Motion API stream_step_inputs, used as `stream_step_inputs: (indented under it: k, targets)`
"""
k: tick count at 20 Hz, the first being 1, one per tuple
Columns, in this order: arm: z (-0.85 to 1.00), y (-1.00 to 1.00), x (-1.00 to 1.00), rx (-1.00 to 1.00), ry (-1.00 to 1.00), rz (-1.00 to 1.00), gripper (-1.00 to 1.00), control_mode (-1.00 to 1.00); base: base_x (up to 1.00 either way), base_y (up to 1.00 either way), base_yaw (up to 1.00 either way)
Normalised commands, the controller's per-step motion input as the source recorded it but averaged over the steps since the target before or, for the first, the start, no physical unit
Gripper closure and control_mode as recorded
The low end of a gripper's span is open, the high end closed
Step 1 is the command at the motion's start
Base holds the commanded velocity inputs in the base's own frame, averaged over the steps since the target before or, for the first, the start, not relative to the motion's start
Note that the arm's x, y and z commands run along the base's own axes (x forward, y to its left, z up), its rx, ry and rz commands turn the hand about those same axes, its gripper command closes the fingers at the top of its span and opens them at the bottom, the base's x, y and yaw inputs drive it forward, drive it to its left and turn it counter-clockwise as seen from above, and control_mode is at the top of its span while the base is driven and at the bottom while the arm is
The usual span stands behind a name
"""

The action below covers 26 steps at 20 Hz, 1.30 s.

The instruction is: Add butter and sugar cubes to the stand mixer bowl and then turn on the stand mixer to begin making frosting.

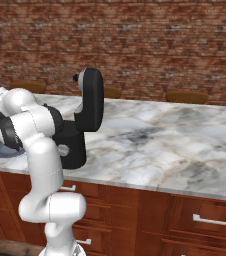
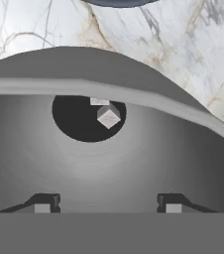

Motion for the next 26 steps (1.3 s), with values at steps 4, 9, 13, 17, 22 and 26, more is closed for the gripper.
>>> stream_step_inputs:
  k: [4, 9, 13, 17, 22, 26]
  targets:
    - [0.21, 0.00, -0.12, 0.06, -0.13, 0.00, -1.00, -1.00, 0.00, 0.00, 0.00]
    - [0.95, 0.00, -0.74, 0.18, -0.16, 0.00, -1.00, -1.00, 0.00, 0.00, 0.00]
    - [1.00, 0.00, -0.97, 0.18, -0.05, 0.00, -1.00, -1.00, 0.00, 0.00, 0.00]
    - [0.55, 0.17, -0.88, 0.06, 0.00, 0.00, -1.00, -1.00, 0.00, 0.00, 0.00]
    - [0.01, 0.44, -0.47, 0.00, 0.00, 0.00, -1.00, -1.00, 0.00, 0.00, 0.00]
    - [0.00, 0.69, -0.03, 0.00, 0.00, 0.00, -1.00, -1.00, 0.00, 0.00, 0.00]
